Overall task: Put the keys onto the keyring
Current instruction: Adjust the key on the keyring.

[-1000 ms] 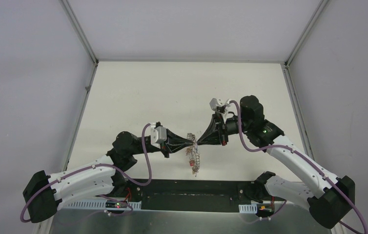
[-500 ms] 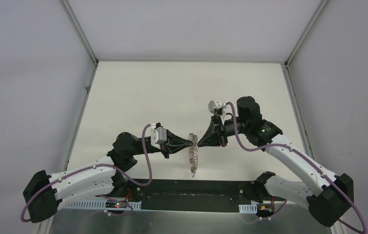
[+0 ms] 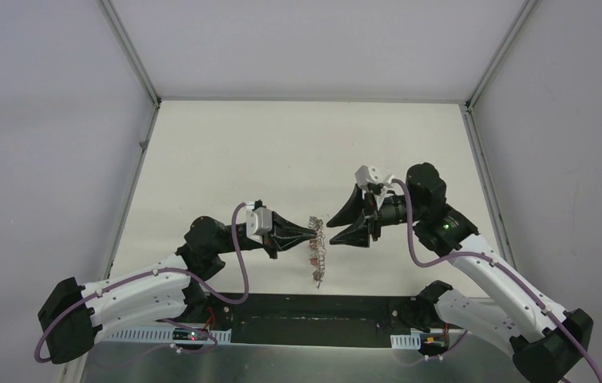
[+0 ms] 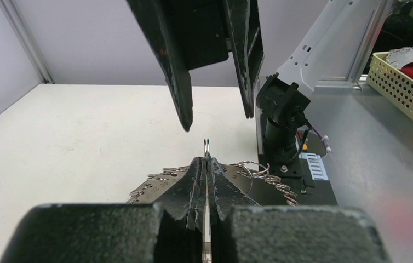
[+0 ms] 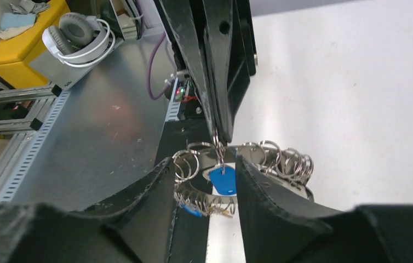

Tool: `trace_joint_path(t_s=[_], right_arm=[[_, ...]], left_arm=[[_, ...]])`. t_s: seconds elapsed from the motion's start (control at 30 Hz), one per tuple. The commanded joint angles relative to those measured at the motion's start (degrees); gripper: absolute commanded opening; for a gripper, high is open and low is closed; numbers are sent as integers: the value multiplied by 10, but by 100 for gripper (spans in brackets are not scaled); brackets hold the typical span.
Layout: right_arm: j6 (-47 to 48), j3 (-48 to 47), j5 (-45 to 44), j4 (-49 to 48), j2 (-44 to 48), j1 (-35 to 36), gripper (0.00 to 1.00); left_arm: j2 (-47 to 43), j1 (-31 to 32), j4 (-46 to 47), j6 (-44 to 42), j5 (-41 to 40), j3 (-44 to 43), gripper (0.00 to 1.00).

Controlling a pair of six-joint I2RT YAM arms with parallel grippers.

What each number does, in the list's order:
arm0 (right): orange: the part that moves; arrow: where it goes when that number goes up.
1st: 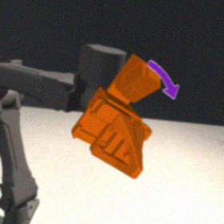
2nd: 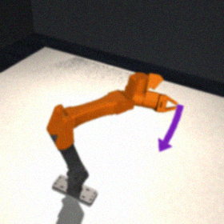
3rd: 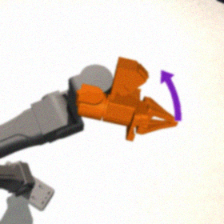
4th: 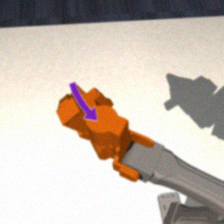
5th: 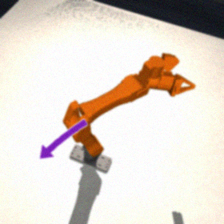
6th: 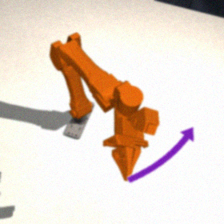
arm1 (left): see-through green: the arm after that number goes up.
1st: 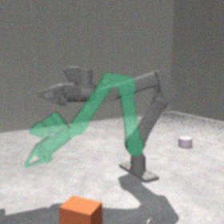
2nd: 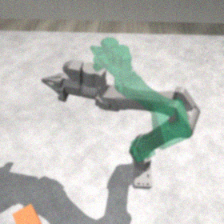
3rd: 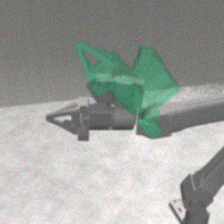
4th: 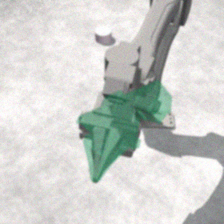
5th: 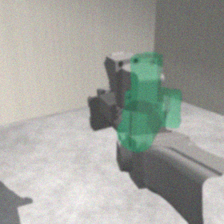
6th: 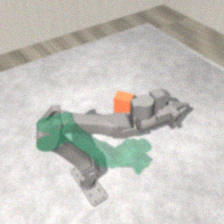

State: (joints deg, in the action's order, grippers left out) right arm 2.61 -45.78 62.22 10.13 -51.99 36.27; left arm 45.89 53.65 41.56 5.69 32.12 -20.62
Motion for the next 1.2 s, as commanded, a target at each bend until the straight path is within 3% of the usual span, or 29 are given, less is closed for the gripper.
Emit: trace_joint_path(t_s=[0.0, 0.3, 0.83, 1.0, 1.17], right_arm=[[-56, 16, 6, -130, 16, 0, 44], [-89, 23, -3, -179, -25, 18, 32], [-71, 43, -22, -172, -29, 31, 31], [-67, 48, -33, -166, -25, 31, 3], [-62, 44, -33, -165, -21, 31, 0]], left_arm=[[-8, 3, 63, 11, 11, -6, 0], [-8, 3, 64, 13, 11, -9, 0], [-11, 3, 64, 13, 7, -12, 0], [-12, 3, 63, 14, 7, -13, 0], [-12, 3, 56, 14, 7, -14, 0]])
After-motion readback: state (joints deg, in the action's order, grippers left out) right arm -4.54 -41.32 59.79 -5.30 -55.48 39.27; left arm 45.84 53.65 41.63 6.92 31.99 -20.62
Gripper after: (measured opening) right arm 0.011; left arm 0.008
